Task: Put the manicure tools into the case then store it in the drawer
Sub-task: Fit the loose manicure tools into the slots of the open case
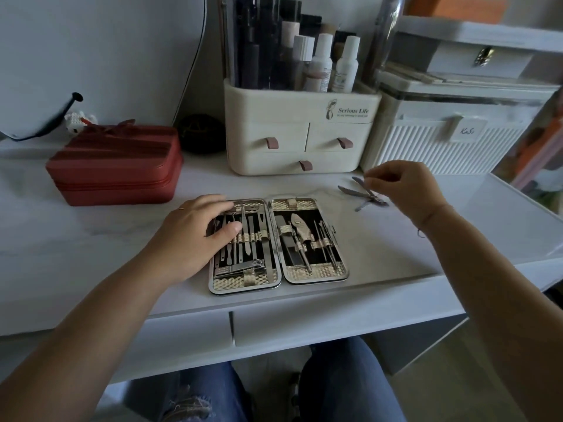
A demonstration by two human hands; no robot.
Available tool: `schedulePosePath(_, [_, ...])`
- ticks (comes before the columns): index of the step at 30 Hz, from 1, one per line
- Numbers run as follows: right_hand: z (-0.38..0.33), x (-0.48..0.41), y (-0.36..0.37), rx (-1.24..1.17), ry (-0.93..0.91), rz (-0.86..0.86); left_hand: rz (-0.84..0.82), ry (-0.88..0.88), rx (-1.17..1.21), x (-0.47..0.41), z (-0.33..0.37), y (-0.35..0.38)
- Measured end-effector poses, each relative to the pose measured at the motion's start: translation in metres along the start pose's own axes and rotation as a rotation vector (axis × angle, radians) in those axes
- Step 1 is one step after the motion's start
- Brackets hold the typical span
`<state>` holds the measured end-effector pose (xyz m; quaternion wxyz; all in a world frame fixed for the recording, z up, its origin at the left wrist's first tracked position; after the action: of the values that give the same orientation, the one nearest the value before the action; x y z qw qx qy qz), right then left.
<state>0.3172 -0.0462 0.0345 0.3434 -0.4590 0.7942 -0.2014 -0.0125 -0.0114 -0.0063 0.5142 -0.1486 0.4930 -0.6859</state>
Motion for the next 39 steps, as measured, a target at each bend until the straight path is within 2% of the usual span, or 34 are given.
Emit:
schedulePosePath(3, [0.022,-0.004,-0.009,0.175,-0.016,-0.101,0.003,0.001,0.004,0.000,0.000,0.001])
schedulePosePath(6, [0.026,-0.003,-0.008,0.272,-0.117,-0.232,0.009,-0.001,0.002,0.000,-0.001,0.001])
schedulePosePath(10, [0.021,0.000,-0.006,0.295,-0.250,-0.238,0.010,0.002,-0.004,-0.001,-0.002,0.001])
schedulePosePath(15, [0.015,0.007,0.001,0.268,-0.299,-0.332,0.008,0.002,-0.003,-0.001,-0.003,0.001])
schedulePosePath(20, [0.012,0.008,0.007,0.244,-0.229,-0.268,0.000,-0.005,0.006,-0.001,-0.003,0.001])
schedulePosePath(34, [0.014,0.009,0.010,0.267,-0.203,-0.246,0.011,0.006,-0.006,-0.001,-0.001,0.001])
schedulePosePath(39, [0.015,0.010,0.006,0.297,-0.128,-0.216,-0.001,-0.006,-0.005,0.000,-0.001,0.000])
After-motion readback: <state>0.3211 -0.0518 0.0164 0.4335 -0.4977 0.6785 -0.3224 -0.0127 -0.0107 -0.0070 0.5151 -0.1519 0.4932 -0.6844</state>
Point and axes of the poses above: each hand's wrist, its own x-axis away from the middle knuckle, its own y-axis out of the palm, z = x × y, the point moved 2 cm from there along -x, towards the middle knuckle, and after that the axes turned 1 degree about -y, right-handed, at the moved point
